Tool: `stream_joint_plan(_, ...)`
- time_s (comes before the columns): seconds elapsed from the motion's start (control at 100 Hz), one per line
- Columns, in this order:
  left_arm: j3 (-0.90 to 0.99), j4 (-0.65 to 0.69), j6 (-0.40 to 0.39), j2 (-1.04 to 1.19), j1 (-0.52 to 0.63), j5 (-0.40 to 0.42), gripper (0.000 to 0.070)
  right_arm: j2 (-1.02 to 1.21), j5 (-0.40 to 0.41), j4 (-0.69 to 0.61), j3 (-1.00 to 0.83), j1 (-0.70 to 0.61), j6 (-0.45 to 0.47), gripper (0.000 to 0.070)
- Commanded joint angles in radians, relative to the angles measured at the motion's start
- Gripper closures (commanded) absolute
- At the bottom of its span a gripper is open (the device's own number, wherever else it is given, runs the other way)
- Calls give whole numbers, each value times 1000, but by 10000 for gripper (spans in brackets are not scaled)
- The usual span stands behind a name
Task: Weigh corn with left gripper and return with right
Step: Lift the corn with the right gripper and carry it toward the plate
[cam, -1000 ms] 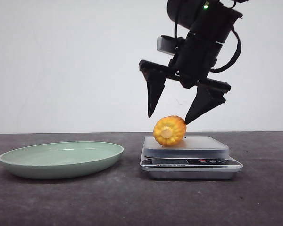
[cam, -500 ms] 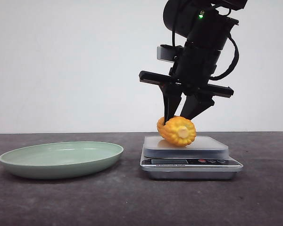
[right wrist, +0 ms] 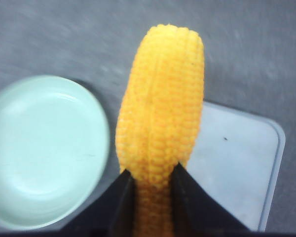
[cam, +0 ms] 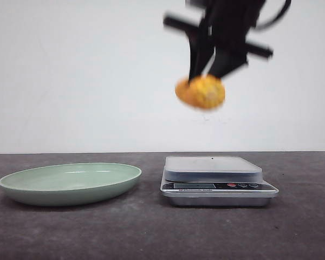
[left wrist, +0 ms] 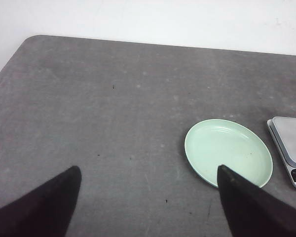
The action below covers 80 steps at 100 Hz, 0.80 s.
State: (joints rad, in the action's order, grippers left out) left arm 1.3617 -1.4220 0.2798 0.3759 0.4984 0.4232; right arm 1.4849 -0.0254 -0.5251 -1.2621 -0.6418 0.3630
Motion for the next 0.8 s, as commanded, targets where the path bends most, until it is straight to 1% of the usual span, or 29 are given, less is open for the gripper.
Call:
stream_joint_plan(0.0,11,-42,-9,9,3,1,187,11,6,-38,-63,-29,-16,700)
stream_joint_plan(0.11,11,-42,-8,9,3,1,187,11,6,-95,-163,-75,-36,700)
stream_joint_plan(0.26,11,-42,-2,9,3,1,187,29,-1,-63,-258,-147,-34,700)
stream_joint_plan(0.4,11,-42,1,9,3,1,187,94,0,-71,-337,-181,-33,700)
stream_joint_plan(0.62,11,-42,2,9,3,1,187,249,2,-81,-415,-219,-34,700)
stream_joint_plan(0.79,11,-42,2,9,3,1,188,375,5,-61,-424,-225,-33,700)
